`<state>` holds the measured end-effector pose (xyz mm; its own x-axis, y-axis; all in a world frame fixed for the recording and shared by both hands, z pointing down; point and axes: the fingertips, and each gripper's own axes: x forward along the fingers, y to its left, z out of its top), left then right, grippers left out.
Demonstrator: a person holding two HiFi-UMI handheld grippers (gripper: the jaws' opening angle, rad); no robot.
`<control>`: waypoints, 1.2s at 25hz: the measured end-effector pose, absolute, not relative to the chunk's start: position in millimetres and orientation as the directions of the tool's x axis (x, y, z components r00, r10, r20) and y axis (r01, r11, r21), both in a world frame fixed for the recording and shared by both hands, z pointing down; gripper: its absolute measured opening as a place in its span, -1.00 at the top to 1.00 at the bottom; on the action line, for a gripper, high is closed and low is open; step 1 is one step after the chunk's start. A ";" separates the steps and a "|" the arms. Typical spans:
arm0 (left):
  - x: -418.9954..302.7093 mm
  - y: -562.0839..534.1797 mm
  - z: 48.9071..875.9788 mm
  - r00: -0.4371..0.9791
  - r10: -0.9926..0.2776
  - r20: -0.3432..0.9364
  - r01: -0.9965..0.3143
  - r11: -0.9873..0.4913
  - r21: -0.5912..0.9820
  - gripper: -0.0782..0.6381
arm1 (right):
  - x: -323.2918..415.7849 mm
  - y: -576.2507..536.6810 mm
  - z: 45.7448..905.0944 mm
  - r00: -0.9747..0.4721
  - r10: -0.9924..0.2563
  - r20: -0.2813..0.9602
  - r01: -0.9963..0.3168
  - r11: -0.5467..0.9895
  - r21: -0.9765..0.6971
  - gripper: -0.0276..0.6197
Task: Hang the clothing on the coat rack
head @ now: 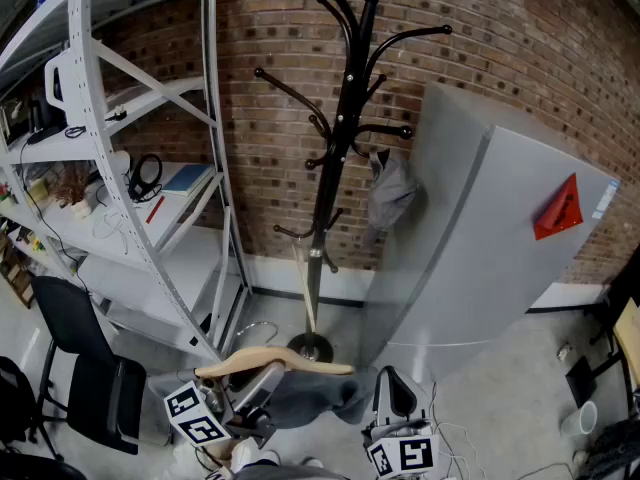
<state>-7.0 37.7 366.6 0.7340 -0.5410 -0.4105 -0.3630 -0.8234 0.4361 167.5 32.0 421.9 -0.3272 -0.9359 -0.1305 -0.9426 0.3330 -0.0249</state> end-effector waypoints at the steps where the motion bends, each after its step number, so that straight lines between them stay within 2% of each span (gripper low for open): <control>1: -1.3 38.5 365.7 0.734 -0.540 -0.412 -0.361 -0.824 0.435 0.54 | 173.7 33.4 421.6 -0.326 -0.936 -0.133 -0.943 0.332 -0.025 0.85; 16: 45.6 26.0 343.2 0.726 -0.539 -0.427 -0.336 -0.820 0.464 0.54 | 216.5 33.7 407.1 -0.324 -0.931 -0.169 -0.943 0.332 -0.025 0.85; 30: 44.7 -25.3 347.0 0.763 -0.499 -0.412 -0.294 -0.834 0.466 0.54 | 189.1 -9.1 403.9 -0.313 -0.938 -0.152 -0.949 0.316 0.001 0.85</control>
<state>44.7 -25.3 347.0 0.7626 -0.4988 -0.4118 -0.2941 -0.8345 0.4660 189.1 -9.1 403.9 -0.3128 -0.9376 -0.1522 -0.9487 0.3162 0.0015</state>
